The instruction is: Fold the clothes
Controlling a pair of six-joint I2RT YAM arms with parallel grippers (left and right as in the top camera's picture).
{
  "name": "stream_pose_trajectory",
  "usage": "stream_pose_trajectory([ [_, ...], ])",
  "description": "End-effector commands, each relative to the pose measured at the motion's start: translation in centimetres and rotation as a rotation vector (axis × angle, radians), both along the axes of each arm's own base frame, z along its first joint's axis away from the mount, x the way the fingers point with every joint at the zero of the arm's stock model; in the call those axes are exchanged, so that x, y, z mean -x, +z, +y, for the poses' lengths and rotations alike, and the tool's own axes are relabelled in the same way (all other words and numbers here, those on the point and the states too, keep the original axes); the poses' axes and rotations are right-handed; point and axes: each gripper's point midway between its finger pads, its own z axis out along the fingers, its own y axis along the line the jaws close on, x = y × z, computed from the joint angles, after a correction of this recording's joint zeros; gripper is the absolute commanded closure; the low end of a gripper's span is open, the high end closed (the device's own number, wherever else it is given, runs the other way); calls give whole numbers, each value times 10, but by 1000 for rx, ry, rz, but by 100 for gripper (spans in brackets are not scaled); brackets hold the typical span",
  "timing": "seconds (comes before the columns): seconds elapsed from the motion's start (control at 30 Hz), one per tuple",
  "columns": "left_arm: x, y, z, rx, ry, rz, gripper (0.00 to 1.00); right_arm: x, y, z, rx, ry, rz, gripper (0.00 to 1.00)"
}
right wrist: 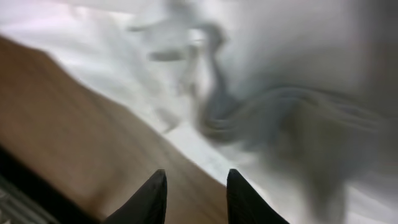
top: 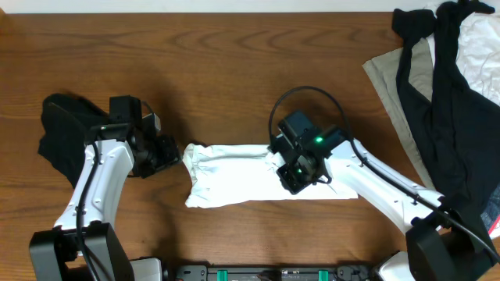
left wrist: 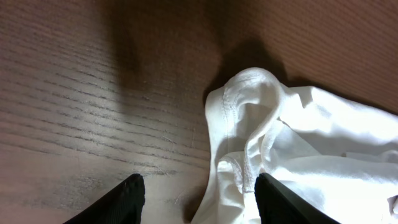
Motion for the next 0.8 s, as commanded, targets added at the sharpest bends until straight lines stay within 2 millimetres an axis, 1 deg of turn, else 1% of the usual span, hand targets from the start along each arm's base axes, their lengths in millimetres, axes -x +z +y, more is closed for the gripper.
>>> stream_pose_trajectory([
  [0.0, -1, 2, -3, 11, -6, -6, 41, -21, 12, -11, 39, -82, -90, 70],
  [0.03, -1, 2, -3, 11, -7, -6, 41, -28, 22, -11, 28, -90, -127, 70],
  [0.1, -1, 2, -3, 11, -6, -6, 41, -35, 32, -14, 28, -104, -179, 71],
  [0.17, -1, 2, -3, 11, -6, -5, 41, -45, 40, -26, 71, -158, -242, 74],
  [0.2, -1, 2, -3, 11, -7, -6, 41, -47, 41, -31, 93, -174, -256, 77],
  [0.27, -1, 2, -3, 11, -6, -6, 41, -46, 39, -38, 119, -188, -250, 80],
  [0.43, -1, 2, -3, 11, -6, -5, 41, -41, 23, -50, 166, -234, -206, 80],
  [0.53, -1, 2, -3, 11, -7, -5, 41, -36, 13, -53, 181, -245, -183, 80],
  [0.63, -1, 2, -3, 11, -7, -5, 41, -33, 6, -56, 190, -248, -178, 80],
  [0.77, -1, 2, -3, 11, -7, -5, 41, -33, 0, -68, 243, -293, -197, 80],
])
